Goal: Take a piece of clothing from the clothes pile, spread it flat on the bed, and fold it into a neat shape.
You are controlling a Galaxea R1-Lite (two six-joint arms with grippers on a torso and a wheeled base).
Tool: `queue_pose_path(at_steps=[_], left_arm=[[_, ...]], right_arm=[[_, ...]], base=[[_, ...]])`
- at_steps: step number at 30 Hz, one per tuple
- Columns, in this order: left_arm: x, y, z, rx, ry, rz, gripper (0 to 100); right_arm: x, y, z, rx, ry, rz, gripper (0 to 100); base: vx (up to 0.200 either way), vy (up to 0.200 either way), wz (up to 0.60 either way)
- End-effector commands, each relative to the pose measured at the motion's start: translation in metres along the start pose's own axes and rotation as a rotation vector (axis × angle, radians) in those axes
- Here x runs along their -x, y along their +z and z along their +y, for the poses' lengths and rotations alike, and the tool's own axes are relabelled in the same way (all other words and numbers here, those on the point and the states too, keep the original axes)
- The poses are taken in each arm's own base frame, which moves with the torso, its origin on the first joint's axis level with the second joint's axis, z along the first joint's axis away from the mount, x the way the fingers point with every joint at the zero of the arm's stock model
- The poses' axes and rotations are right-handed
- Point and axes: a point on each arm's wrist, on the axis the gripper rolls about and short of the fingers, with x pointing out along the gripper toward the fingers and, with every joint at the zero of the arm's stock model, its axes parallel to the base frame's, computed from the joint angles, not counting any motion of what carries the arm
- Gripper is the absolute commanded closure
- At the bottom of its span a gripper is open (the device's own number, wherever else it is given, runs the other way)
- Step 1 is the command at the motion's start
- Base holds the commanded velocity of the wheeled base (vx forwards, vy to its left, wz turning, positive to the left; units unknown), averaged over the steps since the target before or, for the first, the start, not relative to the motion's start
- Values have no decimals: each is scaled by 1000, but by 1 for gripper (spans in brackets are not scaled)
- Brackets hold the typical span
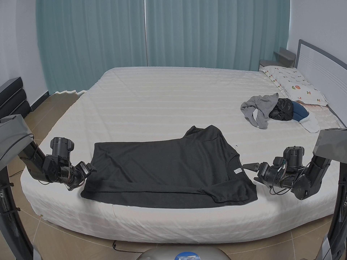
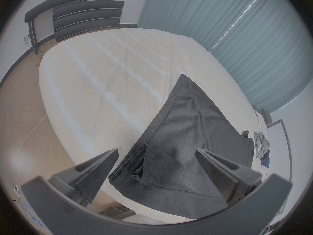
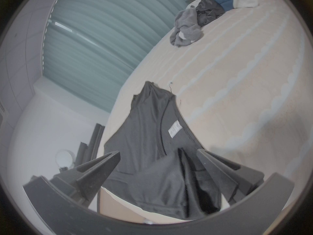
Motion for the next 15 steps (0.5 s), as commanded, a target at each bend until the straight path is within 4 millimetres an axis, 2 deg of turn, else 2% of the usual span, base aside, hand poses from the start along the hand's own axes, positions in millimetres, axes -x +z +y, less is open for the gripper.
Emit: queue_pose_path(at_steps=[1,4,7,15], left_arm=[[8,5,-2,29,-19,-26,0],[17,7,-6,59,-45,-38,0],[19,9,-5,77,-54,-40,0],[21,8,0,93,-71,-2,0]], right_arm=[[7,-4,-4,-65,4,-11,0],[14,-6,-6,-165,11,-32,0],[19,-7,-8,-213,19,-47,0],[28,-13,-13,-276,71,-29,0]], base=[[0,0,0],[0,0,0],[0,0,0],[200,0,0]])
